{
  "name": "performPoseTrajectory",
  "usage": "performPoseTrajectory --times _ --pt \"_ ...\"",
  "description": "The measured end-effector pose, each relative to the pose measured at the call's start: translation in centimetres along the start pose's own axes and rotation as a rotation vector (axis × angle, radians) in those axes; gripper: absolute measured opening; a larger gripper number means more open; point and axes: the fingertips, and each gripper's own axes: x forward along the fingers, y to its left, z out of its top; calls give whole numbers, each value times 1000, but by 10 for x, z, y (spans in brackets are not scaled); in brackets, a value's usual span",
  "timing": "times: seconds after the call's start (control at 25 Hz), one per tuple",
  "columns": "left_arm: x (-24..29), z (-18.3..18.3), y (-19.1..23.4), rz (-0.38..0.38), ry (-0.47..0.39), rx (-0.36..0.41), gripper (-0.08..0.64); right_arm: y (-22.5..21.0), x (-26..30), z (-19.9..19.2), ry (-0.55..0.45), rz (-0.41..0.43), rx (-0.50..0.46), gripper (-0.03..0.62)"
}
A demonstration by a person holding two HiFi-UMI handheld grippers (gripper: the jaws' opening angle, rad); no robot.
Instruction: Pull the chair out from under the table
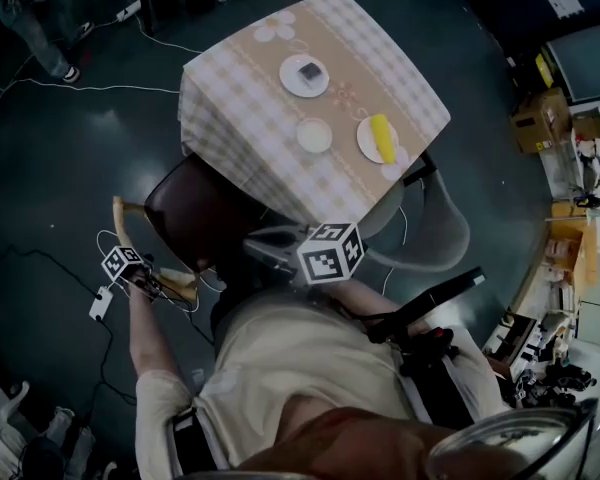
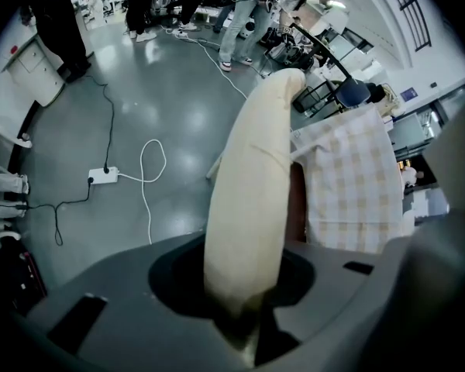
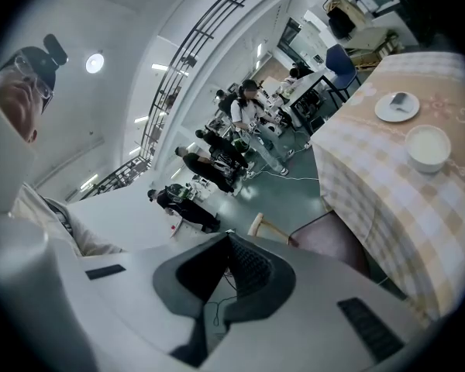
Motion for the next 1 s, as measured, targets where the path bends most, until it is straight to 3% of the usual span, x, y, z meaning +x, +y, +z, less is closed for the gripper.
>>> performPoseTrajectory --times 0.6,1.0 --pt "-25 4 3 0 4 -4 114 26 12 7 15 9 -10 8" --pt "-24 -1 34 5 -2 -39 114 38 27 -2 40 35 -37 9"
